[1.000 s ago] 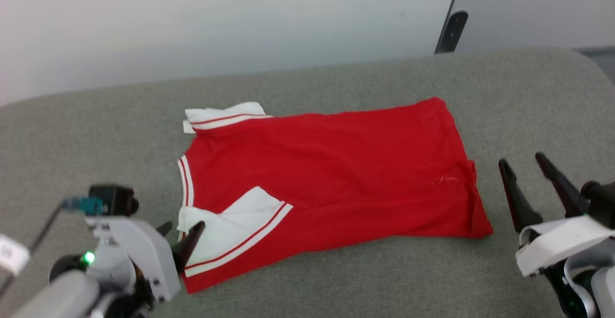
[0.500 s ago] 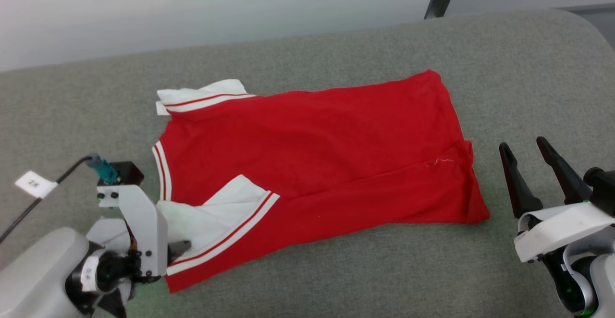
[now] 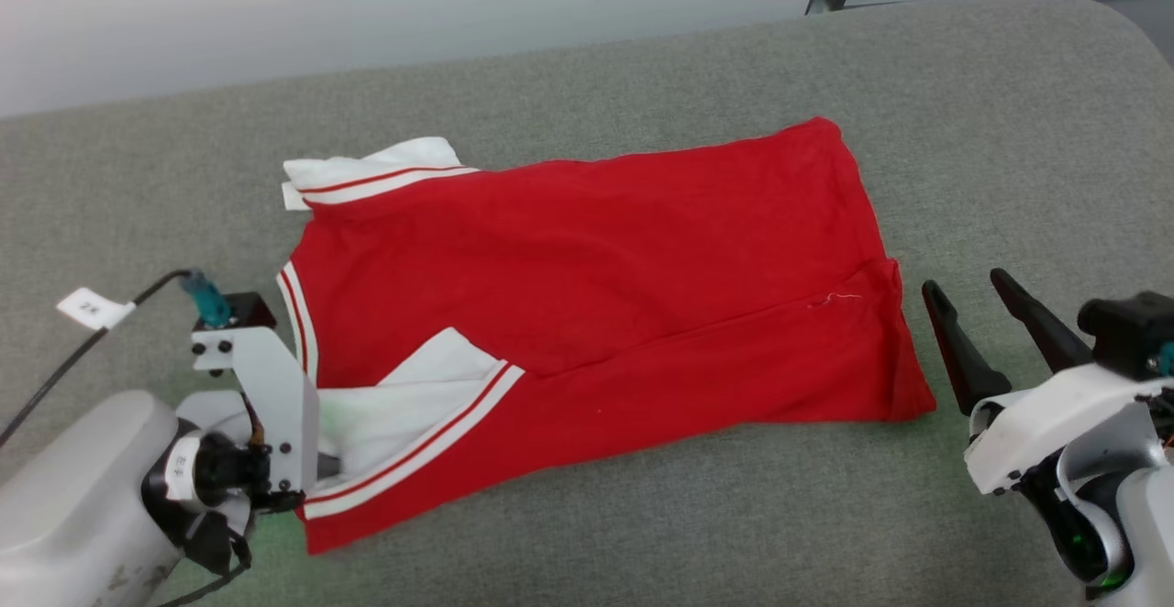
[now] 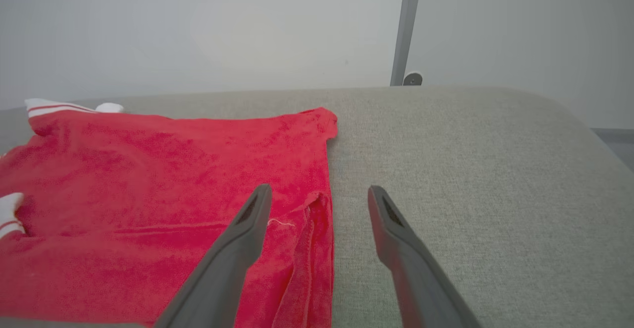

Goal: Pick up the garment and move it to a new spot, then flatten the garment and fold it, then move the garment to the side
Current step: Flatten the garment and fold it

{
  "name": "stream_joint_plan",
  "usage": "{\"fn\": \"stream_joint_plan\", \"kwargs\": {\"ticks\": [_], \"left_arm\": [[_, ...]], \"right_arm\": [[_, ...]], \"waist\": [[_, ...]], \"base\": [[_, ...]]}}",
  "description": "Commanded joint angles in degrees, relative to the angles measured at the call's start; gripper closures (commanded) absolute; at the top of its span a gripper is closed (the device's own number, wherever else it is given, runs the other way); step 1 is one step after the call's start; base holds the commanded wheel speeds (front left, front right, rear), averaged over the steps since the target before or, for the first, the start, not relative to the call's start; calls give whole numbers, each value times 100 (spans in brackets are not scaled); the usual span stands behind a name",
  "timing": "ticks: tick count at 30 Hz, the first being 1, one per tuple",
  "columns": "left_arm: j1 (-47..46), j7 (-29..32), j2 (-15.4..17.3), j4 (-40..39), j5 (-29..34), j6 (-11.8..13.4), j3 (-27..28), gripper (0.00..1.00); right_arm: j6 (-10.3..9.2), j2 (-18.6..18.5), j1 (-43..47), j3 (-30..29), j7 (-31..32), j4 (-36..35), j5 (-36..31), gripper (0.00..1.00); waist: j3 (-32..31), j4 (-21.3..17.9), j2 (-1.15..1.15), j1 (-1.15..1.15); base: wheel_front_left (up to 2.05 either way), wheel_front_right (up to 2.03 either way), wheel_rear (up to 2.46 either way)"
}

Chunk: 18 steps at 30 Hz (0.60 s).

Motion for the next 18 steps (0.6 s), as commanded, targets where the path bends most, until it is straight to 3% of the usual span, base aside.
{"fn": "stream_joint_plan", "kwargs": {"ticks": [1,11,18], "left_arm": [[334,-21,-287,215,-30,-16,-233,100],[8,-110,-392,379,77,-205,-201,100],[-206,-139,-607,422,152,-249,-229,100]], "right_arm": [[-10,-47,-80,19,124,-3,-6,0],[-10,-130,-530,-34,2224,302,97,0],[-10,35,-1014,-74,3871,670,108,0]], "waist": [[1,7,0,0],[8,132,0,0],[106,287,0,0]], "base": [[0,0,0],[0,0,0],[0,0,0]]}}
